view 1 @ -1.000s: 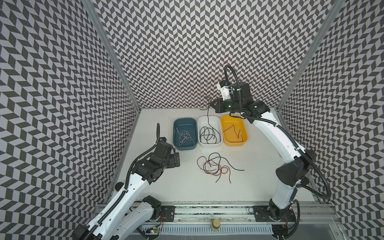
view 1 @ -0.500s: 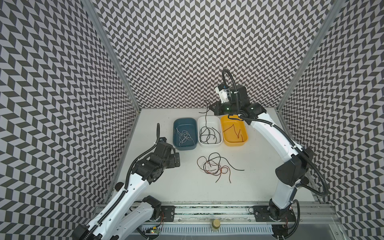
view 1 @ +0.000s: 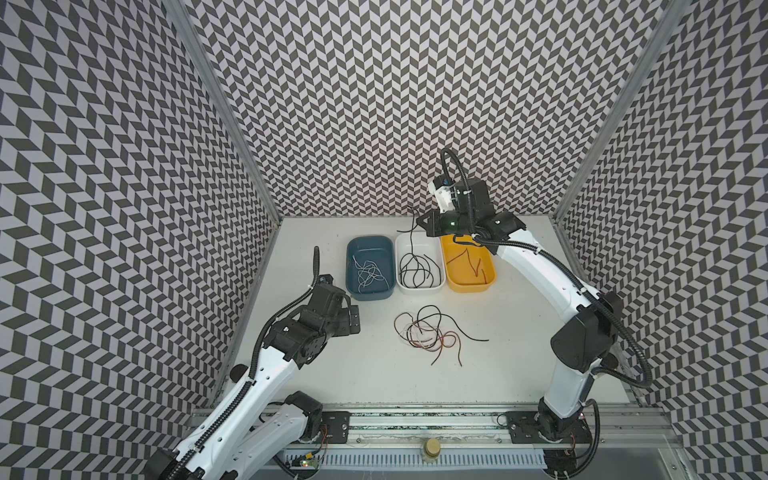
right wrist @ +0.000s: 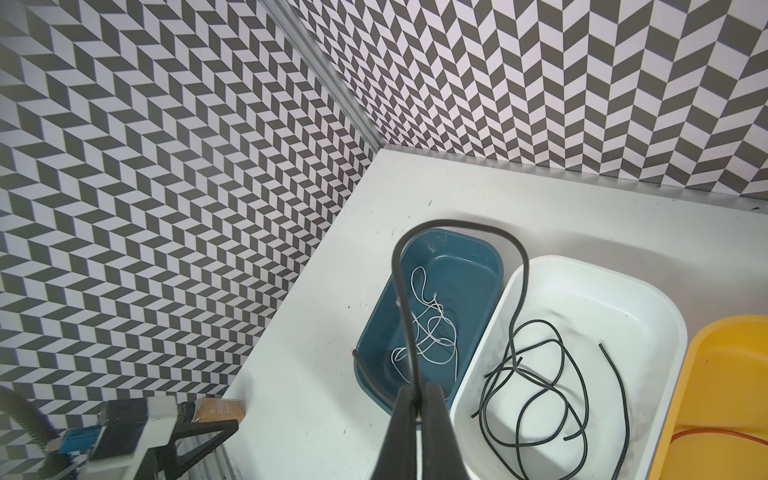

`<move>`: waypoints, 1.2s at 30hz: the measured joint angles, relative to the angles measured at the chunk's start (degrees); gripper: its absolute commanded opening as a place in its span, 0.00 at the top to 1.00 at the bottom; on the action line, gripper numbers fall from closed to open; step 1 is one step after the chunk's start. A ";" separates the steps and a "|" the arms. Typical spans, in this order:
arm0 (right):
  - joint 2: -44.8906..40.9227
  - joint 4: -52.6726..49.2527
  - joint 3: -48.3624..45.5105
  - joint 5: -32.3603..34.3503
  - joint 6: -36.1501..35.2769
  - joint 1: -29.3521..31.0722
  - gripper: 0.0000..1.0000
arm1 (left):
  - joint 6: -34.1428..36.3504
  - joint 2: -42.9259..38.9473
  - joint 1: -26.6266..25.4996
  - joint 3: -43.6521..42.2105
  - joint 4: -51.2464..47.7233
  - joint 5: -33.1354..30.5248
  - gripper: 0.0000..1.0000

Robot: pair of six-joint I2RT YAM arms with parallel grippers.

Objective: Untangle the cables

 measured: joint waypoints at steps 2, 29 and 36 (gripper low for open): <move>-0.35 1.01 -2.80 0.68 0.07 0.00 1.00 | 0.00 0.00 0.00 0.00 0.00 0.00 0.00; 3.32 -2.82 -15.89 12.50 -0.57 3.63 1.00 | 0.00 -0.24 0.00 0.00 0.00 0.04 0.00; 5.92 -5.66 -15.93 15.65 -0.68 4.20 1.00 | 0.00 -0.22 0.00 0.00 0.00 0.04 0.00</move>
